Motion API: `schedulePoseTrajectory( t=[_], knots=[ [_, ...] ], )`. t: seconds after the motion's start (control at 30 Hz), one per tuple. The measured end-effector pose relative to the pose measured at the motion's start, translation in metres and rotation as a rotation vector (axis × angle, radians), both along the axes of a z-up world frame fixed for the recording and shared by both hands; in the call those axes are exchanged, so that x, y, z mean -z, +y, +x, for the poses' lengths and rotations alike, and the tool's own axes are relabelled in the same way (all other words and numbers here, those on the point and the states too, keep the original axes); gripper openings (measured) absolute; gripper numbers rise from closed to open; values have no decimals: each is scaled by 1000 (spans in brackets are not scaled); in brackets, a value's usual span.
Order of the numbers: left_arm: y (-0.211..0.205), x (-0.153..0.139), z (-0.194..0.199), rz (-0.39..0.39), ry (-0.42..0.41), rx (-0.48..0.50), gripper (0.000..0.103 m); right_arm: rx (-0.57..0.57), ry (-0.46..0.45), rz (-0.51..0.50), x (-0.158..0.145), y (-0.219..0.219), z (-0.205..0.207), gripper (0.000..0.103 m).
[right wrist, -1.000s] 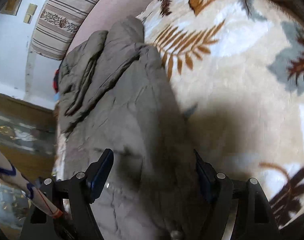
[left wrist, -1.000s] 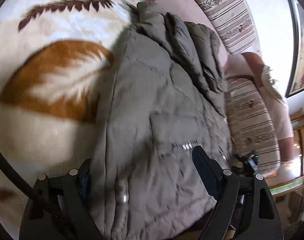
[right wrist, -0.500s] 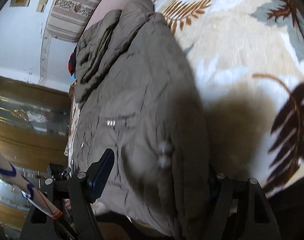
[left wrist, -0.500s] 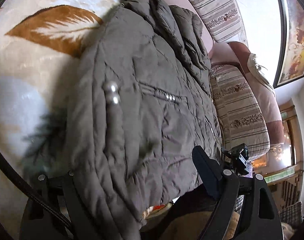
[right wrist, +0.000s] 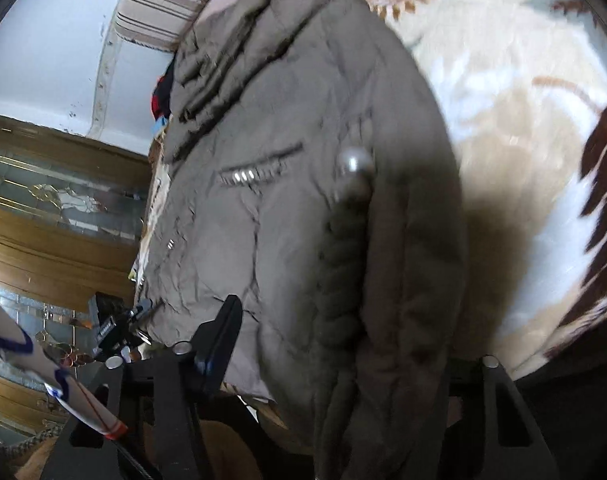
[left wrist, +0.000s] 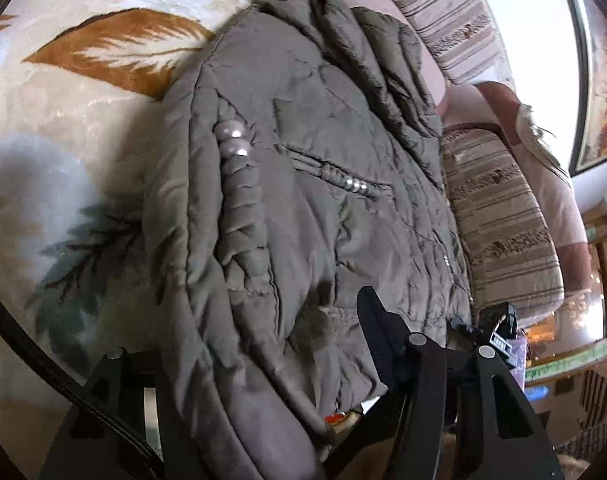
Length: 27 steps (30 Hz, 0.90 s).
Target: Fold large clothes
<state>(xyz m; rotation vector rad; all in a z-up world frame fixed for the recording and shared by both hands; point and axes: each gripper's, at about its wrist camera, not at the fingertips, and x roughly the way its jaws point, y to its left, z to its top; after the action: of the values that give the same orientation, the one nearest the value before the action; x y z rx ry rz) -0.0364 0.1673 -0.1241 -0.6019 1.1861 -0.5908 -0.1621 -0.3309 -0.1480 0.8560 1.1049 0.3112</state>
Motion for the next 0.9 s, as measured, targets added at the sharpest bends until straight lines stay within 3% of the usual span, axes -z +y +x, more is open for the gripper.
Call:
schedulePoseTrajectory(
  t=[0.1,0.13,0.17,0.23,0.27,0.6,0.9],
  knots=[
    [-4,-4,-1,43,0,-19,57,7,1,-21,0,5,1,55],
    [-6,-7,-3,73,-6,-27,52,9,1,-38,-3,6,1,51],
    [-8,-10,-4,99,-14,-30,38,11,1,-52,-5,5,-1,44],
    [-10,-21,-8,173,-42,-48,20,15,-3,-70,-12,7,-2,35],
    [-8,-26,-10,165,-46,-58,18,15,-10,-76,-17,7,-4,31],
    [-3,-89,-6,109,-129,-100,16,28,-141,-39,-82,1,-4,22],
    [-29,-167,44,138,-284,-87,16,4,-270,-68,-149,1,42,22]
  ],
)
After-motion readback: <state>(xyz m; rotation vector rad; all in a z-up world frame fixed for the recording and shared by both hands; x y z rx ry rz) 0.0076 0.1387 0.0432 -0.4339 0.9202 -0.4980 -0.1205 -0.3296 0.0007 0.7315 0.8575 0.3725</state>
